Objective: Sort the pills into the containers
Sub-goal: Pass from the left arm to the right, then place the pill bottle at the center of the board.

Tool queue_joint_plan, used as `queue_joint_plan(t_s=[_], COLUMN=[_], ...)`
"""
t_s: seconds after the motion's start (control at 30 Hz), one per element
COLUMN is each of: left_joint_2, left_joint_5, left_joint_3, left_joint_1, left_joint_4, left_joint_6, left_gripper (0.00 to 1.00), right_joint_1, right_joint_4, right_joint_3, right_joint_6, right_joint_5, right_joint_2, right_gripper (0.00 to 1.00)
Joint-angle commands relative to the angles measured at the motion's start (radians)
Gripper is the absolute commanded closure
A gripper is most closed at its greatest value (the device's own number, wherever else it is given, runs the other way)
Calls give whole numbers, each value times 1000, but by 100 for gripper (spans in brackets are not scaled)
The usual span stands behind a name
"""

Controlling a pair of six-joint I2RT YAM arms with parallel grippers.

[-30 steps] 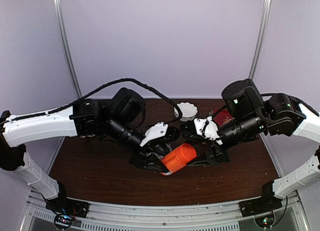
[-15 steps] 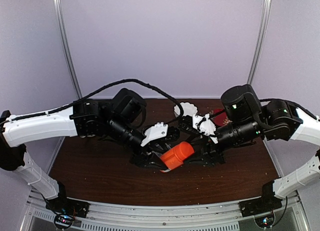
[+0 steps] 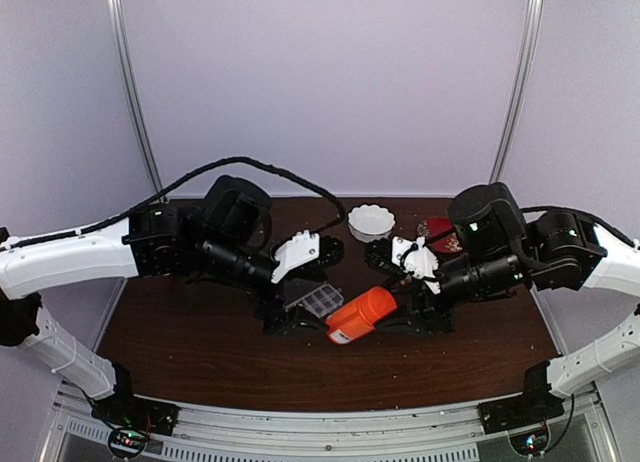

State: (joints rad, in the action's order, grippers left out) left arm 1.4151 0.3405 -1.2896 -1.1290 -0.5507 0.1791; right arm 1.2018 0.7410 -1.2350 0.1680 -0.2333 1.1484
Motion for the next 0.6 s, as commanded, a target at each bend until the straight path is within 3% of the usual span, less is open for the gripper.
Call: queue_joint_plan(t_s=[0.0,0.3,0.57], left_joint_2=[-101,-154,-161], left_joint_5=[-64,-253,-419], left_joint_3=[69,125,153], left_joint_1=[61,77,77], left_joint_4=[117,117,112], left_joint_6=[-71,-92,-138], left_gripper=[2,2,2], right_joint_1=[-34,-297,-510], right_joint_4=[18,170,190], right_joint_3=[86,141,190], right_joint_6=[-46,-240,-294], right_joint_5=[75,212,283], right_joint_2=[-65,26,50], right_gripper=[63,64,62])
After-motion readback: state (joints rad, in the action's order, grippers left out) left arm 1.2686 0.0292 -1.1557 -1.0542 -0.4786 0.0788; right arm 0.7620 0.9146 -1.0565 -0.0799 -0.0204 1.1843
